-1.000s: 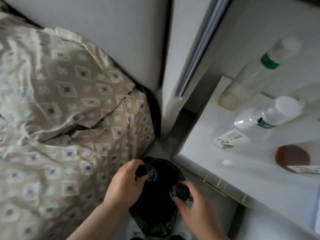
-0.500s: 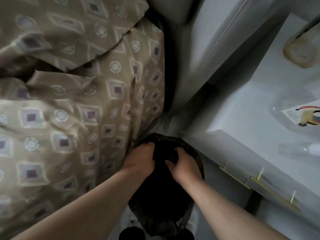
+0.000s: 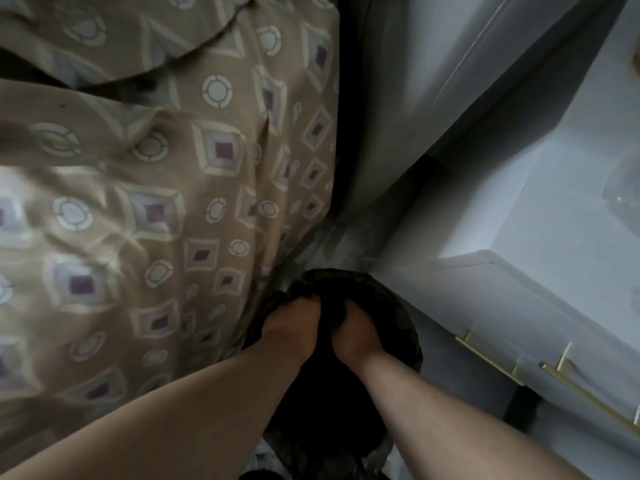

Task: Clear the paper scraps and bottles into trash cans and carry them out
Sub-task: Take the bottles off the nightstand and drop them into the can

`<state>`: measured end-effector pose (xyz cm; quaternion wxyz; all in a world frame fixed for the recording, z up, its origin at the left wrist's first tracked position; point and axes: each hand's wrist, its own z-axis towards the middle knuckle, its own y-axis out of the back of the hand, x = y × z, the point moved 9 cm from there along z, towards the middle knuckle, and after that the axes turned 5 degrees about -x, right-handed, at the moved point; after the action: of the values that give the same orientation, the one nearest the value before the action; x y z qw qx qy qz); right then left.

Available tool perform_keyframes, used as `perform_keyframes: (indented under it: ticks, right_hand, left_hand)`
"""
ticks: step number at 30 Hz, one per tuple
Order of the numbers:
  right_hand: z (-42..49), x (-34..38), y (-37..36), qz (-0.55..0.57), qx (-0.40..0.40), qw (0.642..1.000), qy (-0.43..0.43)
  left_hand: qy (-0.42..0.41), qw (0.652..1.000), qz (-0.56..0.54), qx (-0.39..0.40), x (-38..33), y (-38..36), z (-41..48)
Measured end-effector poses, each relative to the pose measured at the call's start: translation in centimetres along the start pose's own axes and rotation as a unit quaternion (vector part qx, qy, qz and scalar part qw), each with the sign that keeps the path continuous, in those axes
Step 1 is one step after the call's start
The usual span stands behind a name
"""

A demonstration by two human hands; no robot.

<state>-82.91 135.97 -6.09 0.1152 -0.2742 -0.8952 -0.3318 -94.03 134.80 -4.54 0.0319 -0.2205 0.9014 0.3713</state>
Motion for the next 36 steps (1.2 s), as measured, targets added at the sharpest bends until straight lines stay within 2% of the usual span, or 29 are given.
perform_keyframes:
  ticks: [4,9,13,16,19,22,27,30,33,36]
  right_hand:
    - [-0.6,1.3,1.3,0.044,-0.015,0.998,0.03]
    - [-3.9,2.7,5.2,0.11,-0.049,0.991,0.056]
    - [-9.4,3.2,9.2,0.241,-0.049,0.967,0.063]
    - [-14.6,3.9,12.6,0.279,-0.05,0.956,0.075]
    - [-19.7,5.3,17.1,0.319,-0.07,0.939,0.104]
    - [-24.1,6.6,23.0,0.358,-0.122,0.914,0.145]
    - [-29.3,5.6,33.3,0.343,-0.3,0.868,0.199]
    - [-29.2,2.6,36.5,0.343,-0.364,0.85,0.165]
    - [-27.6,0.7,37.0,0.323,-0.358,0.867,0.127]
    - [-26.0,0.7,36.8,0.218,-0.349,0.901,0.137]
  left_hand:
    - [0.004,0.997,-0.062,-0.034,0.6,0.8,-0.4]
    - [-0.035,0.956,-0.281,-0.081,0.7,4.3,-3.8]
    - [-0.029,0.937,-0.327,-0.124,1.5,7.9,-9.6]
    - [-0.041,0.918,-0.365,-0.149,0.8,10.8,-14.8]
    - [-0.067,0.893,-0.415,-0.158,-2.0,14.4,-18.5]
    - [-0.081,0.867,-0.461,-0.17,-6.2,19.0,-20.7]
    - [-0.172,0.848,-0.453,-0.214,-16.0,27.6,-23.4]
    - [-0.231,0.84,-0.436,-0.226,-22.3,31.8,-24.7]
    - [-0.265,0.851,-0.377,-0.254,-27.0,34.5,-25.2]
    - [-0.285,0.859,-0.336,-0.261,-30.6,36.0,-25.0]
